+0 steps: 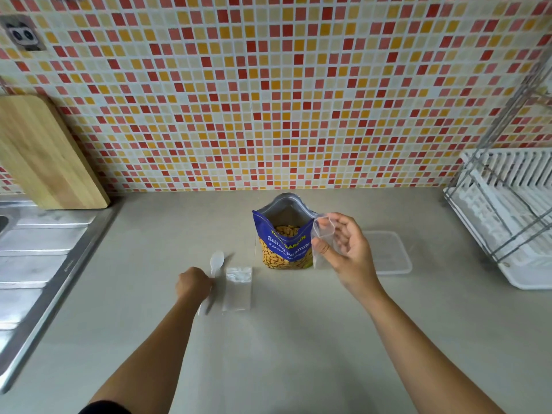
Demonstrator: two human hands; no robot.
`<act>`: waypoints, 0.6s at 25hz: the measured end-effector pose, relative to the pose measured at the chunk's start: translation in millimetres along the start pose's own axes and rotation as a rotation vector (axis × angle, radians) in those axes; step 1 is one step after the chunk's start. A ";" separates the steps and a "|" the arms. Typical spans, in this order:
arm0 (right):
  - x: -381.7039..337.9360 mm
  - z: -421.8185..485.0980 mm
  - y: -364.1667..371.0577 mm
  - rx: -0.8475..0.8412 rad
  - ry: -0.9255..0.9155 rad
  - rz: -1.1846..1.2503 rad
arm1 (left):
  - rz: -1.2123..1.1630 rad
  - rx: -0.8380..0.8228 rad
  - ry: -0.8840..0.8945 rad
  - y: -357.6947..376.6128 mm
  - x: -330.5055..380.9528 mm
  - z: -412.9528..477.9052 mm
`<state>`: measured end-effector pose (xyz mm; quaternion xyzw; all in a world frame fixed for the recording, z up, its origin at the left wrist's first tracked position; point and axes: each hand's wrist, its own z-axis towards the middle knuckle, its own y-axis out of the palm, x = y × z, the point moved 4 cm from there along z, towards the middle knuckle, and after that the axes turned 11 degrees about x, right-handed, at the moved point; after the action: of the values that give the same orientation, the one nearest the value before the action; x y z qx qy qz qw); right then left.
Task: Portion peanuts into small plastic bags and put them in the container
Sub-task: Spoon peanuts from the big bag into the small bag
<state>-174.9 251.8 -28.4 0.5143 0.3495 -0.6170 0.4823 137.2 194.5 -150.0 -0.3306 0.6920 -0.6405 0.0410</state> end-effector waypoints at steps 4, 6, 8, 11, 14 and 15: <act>3.3 3.9 -2.2 0.020 -0.007 -0.009 | -0.473 0.212 0.068 -58.4 49.0 -0.2; 4.9 6.9 -2.7 0.040 -0.003 -0.022 | -0.786 0.114 0.143 -97.9 86.0 -11.7; 7.4 9.4 -2.9 0.058 -0.005 -0.026 | -0.820 0.001 0.309 -128.9 121.1 -26.6; 10.2 11.4 -2.2 0.073 0.000 -0.038 | -0.654 -0.041 0.487 -149.4 154.7 -42.4; 10.5 12.6 -1.7 0.069 0.006 -0.060 | -0.519 -0.130 0.517 -141.5 171.6 -45.6; 9.6 12.7 -1.8 0.068 0.003 -0.061 | -0.499 -0.153 0.514 -138.4 175.4 -47.0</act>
<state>-180.4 238.4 -35.0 0.5205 0.3448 -0.6422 0.4448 34.2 150.8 49.0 -0.3194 0.6235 -0.6395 -0.3166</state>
